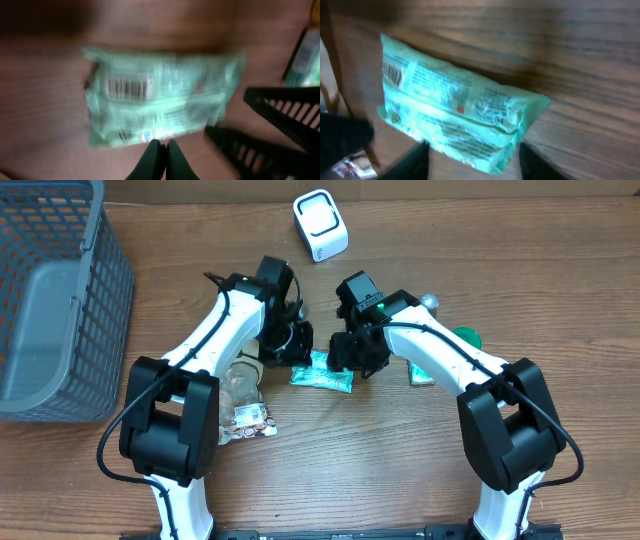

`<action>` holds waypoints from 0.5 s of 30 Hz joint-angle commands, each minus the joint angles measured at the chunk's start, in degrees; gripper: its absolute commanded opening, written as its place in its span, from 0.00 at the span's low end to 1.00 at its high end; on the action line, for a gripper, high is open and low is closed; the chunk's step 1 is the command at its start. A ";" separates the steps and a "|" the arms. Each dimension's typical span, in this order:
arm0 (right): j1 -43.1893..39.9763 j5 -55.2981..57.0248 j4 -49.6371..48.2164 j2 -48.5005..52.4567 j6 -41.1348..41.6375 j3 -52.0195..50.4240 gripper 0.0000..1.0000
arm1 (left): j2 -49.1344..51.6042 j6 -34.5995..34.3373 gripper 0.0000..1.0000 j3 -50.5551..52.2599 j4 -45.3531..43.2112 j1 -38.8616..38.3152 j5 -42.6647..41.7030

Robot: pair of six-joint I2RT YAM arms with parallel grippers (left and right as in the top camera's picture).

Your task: Scan the item barcode

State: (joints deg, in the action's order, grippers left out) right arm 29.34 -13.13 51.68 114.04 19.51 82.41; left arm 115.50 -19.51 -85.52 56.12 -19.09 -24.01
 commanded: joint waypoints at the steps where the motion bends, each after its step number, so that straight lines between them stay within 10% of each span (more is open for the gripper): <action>1: -1.68 -0.09 0.72 -1.92 -0.66 1.33 0.64 | 0.92 -3.69 0.04 -0.90 -0.79 -1.55 8.09; 15: -8.15 -11.63 2.19 -1.84 -2.86 -2.14 0.67 | 1.42 -9.03 0.04 -0.76 -2.82 -3.08 17.07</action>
State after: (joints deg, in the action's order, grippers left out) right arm 20.88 -22.28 54.33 114.04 17.65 81.82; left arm 115.57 -26.76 -85.58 53.32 -21.78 -9.72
